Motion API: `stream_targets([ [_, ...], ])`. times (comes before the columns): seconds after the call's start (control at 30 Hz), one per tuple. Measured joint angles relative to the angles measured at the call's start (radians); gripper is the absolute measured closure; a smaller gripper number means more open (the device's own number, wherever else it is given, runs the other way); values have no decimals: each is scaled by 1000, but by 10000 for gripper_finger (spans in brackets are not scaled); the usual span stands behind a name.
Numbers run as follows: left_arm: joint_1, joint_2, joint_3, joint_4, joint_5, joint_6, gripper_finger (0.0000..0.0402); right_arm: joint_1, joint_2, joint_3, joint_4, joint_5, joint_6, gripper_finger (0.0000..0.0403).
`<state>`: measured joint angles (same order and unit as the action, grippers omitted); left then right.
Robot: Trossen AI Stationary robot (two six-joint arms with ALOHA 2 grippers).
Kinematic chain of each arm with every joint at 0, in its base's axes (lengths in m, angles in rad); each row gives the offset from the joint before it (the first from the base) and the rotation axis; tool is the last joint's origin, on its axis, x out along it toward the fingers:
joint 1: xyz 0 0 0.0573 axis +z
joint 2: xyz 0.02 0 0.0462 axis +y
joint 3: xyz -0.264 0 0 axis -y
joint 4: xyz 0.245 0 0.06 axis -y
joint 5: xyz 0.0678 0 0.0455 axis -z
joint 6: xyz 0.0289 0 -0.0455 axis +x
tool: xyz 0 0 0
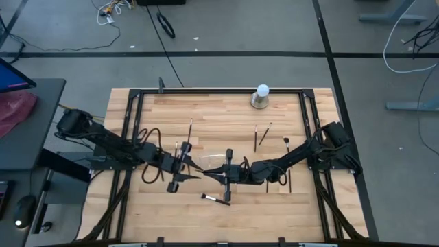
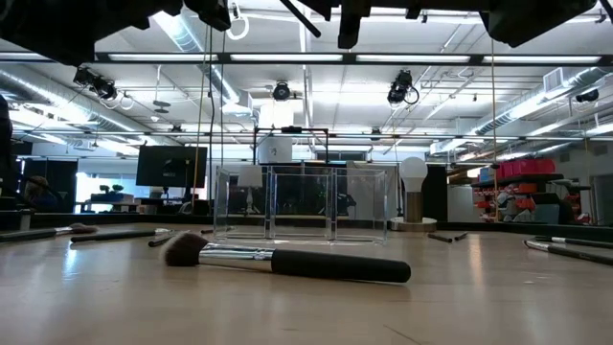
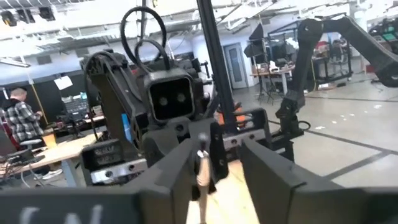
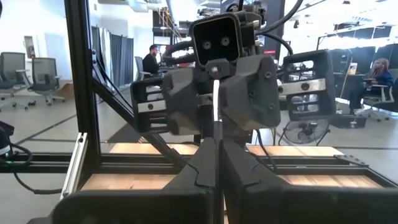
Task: Put items in baskets/containers
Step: Put the liner brush into the transparent organizer
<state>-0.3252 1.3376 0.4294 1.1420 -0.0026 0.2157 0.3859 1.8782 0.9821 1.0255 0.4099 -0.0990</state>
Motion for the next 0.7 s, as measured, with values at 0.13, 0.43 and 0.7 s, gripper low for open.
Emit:
stream_targets([
  [0.13,0,0,0,3,-2,-2,338,0,0,0,-2,-1,-2,398],
  [0.43,1,-12,-1,-49,-6,-67,382,5,-5,1,-88,16,36,376],
  [0.7,2,-133,133,-560,-182,-154,385,58,-153,-1,-553,304,178,312],
])
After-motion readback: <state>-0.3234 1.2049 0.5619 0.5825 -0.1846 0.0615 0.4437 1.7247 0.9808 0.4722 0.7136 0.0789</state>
